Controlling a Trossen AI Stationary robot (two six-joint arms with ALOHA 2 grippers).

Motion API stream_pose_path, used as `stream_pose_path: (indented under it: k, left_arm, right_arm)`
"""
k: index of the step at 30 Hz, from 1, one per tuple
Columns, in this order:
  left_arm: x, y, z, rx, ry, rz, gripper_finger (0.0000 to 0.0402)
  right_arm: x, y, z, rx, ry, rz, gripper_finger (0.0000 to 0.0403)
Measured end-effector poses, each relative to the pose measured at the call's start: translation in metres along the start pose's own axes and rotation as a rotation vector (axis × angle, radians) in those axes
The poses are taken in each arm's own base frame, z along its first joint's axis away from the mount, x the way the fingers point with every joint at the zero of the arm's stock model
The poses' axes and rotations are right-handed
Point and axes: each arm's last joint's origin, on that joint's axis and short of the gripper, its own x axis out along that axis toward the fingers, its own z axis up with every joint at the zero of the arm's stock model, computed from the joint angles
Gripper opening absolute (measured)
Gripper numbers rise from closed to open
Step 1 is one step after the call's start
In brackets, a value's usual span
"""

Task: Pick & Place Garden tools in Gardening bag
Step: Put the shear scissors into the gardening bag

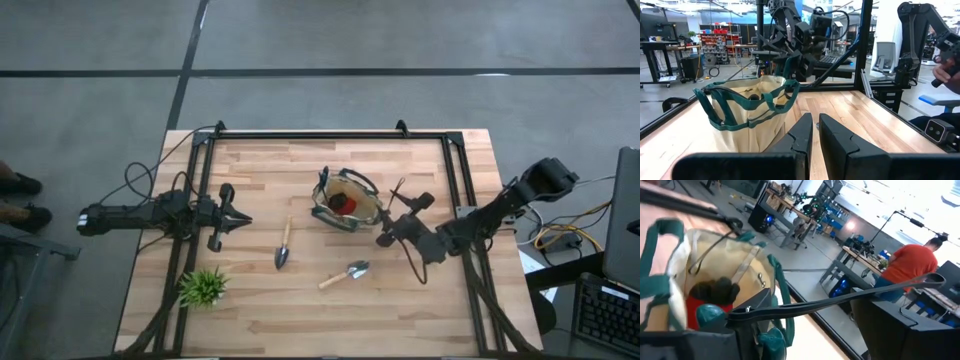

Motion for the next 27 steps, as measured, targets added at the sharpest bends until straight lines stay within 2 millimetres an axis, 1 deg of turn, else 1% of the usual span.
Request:
stream_pose_path:
  k: [3, 8, 11, 16, 27]
  left_arm:
    - [0.0, 0.0, 0.0, 0.0, 0.0, 0.0, 0.0037]
    - [0.0, 0.0, 0.0, 0.0, 0.0, 0.0, 0.0037]
    - [0.0, 0.0, 0.0, 0.0, 0.0, 0.0, 0.0037]
    - [0.0, 0.0, 0.0, 0.0, 0.0, 0.0, 0.0037]
    - [0.0, 0.0, 0.0, 0.0, 0.0, 0.0, 0.0037]
  right_arm:
    - [0.001, 0.006, -0.007, 0.002, 0.011, 0.027, 0.0257]
    - [0.001, 0.016, -0.029, 0.013, 0.057, 0.11, 0.0249]
    - [0.001, 0.019, -0.038, 0.022, 0.085, 0.118, 0.0245]
    - [0.0, 0.021, -0.043, 0.021, 0.114, 0.171, 0.0246]
    - [-0.004, 0.023, -0.056, 0.01, 0.245, 0.397, 0.0235]
